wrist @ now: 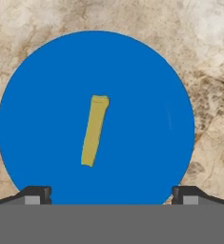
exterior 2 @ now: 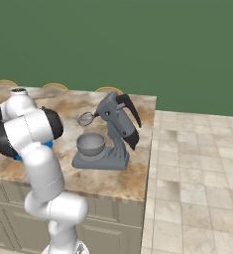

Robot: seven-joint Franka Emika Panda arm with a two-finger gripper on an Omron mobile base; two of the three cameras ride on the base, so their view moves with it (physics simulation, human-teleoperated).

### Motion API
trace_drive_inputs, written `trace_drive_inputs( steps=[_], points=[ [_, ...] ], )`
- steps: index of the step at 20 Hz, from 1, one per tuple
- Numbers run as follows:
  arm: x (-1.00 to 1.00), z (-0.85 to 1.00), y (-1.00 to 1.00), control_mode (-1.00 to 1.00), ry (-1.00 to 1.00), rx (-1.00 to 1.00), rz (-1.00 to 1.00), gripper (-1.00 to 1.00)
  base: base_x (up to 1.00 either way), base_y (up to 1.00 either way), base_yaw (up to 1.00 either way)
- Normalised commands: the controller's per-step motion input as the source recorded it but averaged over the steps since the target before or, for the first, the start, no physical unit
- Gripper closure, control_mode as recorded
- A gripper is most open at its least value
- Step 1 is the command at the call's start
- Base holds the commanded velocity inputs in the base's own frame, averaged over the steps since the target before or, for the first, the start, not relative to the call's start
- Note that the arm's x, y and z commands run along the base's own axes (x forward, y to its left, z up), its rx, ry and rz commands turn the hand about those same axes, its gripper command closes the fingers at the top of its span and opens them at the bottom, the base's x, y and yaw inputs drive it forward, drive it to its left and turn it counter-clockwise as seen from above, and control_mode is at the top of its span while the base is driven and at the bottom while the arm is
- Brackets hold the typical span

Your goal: Add butter and sugar cubes to the stand mixer bowl and then turn on the stand mixer to begin making frosting.

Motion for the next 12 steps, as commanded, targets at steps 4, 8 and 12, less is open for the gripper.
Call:
trace_drive_inputs(
  steps=[4, 8, 12],
  points=[
    [0.04, -0.01, 0.0, -1.0, 0.0, 0.0, 0.0, -1.0, 0.0, 0.0, 0.0],
    [0.15, -0.13, 0.0, -1.0, 0.0, 0.0, 0.0, -1.0, 0.0, 0.0, 0.0],
    [0.12, -0.25, 0.01, -1.0, 0.0, 0.0, 0.0, -1.0, 0.0, 0.0, 0.0]
  ],
)
